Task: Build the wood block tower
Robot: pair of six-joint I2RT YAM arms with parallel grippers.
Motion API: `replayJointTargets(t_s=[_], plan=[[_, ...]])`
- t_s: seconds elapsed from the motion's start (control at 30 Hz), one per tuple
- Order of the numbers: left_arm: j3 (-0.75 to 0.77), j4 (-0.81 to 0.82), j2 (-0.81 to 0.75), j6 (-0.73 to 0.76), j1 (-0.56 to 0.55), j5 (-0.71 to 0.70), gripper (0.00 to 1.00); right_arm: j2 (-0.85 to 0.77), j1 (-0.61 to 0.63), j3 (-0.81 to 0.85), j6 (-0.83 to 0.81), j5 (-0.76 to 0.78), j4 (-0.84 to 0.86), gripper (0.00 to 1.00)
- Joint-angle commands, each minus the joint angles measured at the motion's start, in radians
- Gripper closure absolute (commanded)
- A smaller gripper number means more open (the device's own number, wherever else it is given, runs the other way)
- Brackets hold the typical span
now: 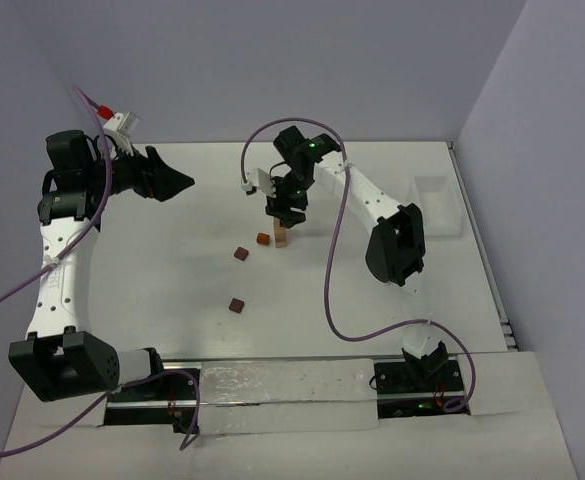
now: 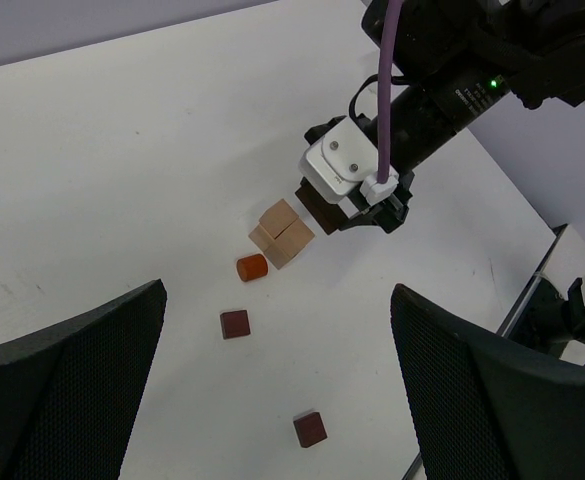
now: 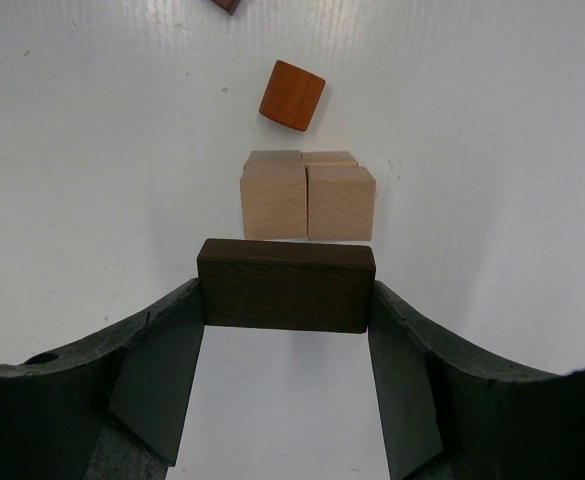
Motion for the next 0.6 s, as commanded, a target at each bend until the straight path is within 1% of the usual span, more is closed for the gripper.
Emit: replayJointTargets(t_s=[0.0,0.57], plan=[[0.048,0.063,0.0,-0.03,-0.005,0.02,0.01,0.017,0.018,0.042,-0.005,0.051,0.021,0.64],[0.047,0.061,0.007,-0.022,-0.004,0.019,0.01,0.062,0.048,0.063,0.031,0.08,0.029,0.62]])
